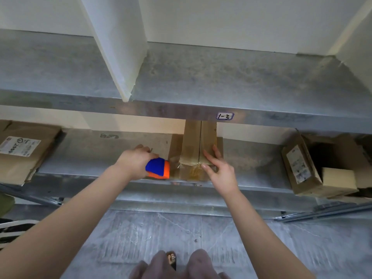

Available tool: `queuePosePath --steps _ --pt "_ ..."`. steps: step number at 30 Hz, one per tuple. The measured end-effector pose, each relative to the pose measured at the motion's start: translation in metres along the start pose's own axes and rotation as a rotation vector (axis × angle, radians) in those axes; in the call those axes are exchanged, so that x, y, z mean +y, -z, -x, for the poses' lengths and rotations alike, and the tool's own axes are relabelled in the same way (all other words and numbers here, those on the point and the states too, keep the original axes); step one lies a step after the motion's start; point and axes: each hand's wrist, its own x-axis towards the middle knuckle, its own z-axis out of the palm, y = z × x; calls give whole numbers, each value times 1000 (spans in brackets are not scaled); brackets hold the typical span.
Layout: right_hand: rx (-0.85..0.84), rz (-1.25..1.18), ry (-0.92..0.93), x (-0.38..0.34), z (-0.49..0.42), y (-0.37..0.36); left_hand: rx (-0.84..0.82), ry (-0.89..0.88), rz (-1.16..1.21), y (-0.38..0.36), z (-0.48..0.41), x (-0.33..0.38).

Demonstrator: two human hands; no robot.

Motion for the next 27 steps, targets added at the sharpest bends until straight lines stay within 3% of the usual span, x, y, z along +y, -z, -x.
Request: queuePosePath --steps 5,9,13,16,20,23,27 --pt "1 1 10 1 -2 -1 40 38 17 -31 -3 -25" --pt "6 -15 32 1 1 -4 -58 129 107 -47 -9 -44" --pt "-17 44 59 -1 4 -1 -139 114 -56 -37 -12 -39" --pt "-66 144 73 -1 2 5 -24 -8 78 -23 -5 -4" --pt "-96 215 105 0 5 7 262 -223 260 -10 5 64" --pt "-29 300 146 4 13 6 277 -247 194 -24 0 97" --pt "-109 371 165 6 23 4 233 -213 114 -39 1 105"
